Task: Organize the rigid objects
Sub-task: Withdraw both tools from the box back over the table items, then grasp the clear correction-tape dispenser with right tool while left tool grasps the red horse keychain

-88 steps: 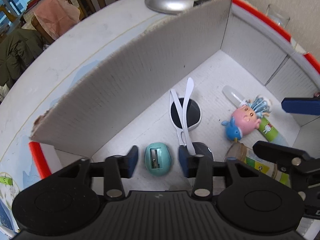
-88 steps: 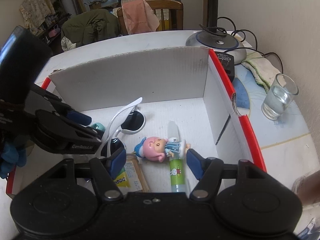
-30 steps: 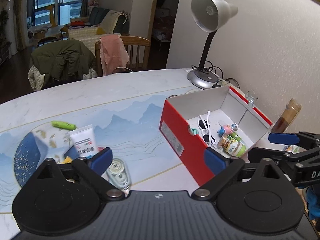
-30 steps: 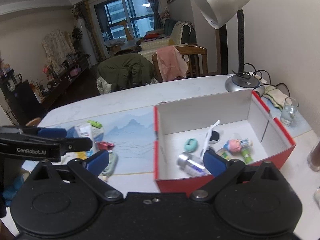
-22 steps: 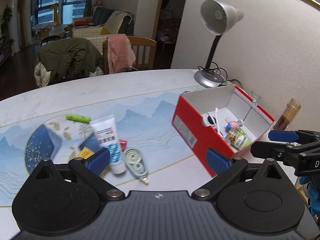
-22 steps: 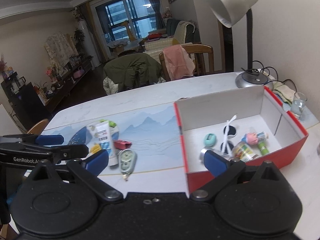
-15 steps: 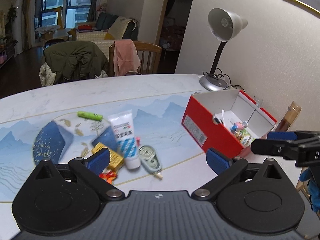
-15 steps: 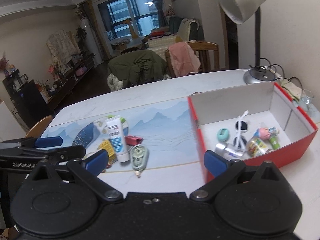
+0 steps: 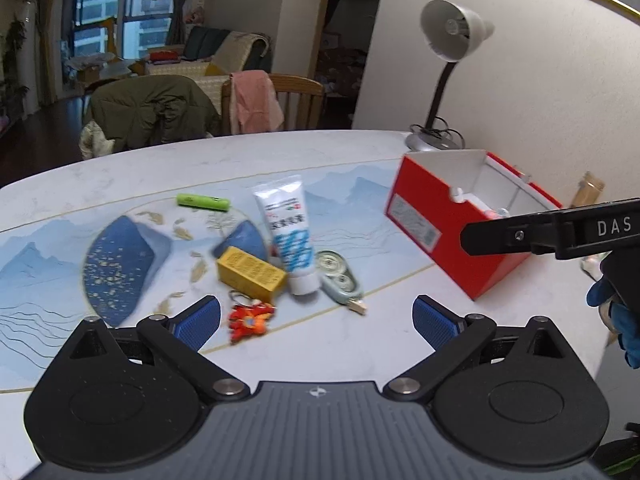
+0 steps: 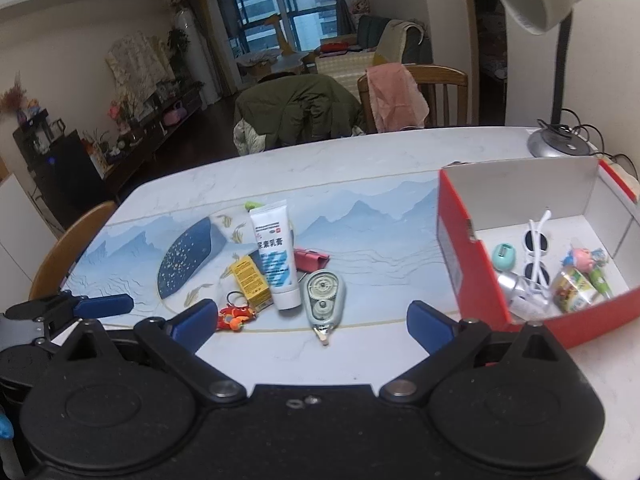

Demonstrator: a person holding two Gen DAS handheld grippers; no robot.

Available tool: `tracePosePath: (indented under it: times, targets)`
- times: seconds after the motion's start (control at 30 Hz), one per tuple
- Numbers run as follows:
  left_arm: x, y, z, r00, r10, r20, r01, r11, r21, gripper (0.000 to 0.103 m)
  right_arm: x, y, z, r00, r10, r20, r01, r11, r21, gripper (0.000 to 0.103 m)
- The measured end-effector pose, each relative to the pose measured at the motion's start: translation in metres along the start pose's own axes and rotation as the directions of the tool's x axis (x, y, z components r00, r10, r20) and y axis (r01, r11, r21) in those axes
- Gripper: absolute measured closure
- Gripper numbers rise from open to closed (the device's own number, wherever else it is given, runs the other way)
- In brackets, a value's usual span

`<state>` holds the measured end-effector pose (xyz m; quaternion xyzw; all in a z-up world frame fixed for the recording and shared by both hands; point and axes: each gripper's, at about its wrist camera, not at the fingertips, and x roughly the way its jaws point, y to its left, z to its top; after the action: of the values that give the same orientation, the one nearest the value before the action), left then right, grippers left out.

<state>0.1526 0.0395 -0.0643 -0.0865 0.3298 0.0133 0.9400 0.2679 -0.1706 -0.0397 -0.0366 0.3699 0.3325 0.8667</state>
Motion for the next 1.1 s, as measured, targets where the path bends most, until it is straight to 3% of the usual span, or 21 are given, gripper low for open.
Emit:
tracePosePath:
  times: [0.17, 0.37, 0.67, 1.1]
  targets:
    - [0.011, 0.018, -0.007, 0.998, 0.054, 0.034, -0.052, 0.998, -0.032, 0.0, 0.029, 0.009, 0.004, 0.998, -0.017, -0.061, 0.015, 0.999, -0.031, 0.004]
    - [0.04, 0.033, -0.013, 0.995, 0.102, -0.018, -0.103, 0.993, -0.053, 0.0, 0.066, 0.012, 0.005, 0.991, -0.056, -0.124, 0.049, 0.997, -0.055, 0.008]
    - [0.09, 0.052, -0.023, 0.988, 0.082, -0.13, -0.097, 0.989, -0.112, 0.0, 0.121, 0.017, 0.003, 0.97, -0.102, -0.221, 0.076, 0.989, -0.125, 0.018]
    - [0.123, 0.054, -0.028, 0.982, 0.1, -0.158, -0.113, 0.991, -0.076, 0.002, 0.168, 0.018, 0.002, 0.947, -0.147, -0.286, 0.09, 0.975, -0.203, 0.032]
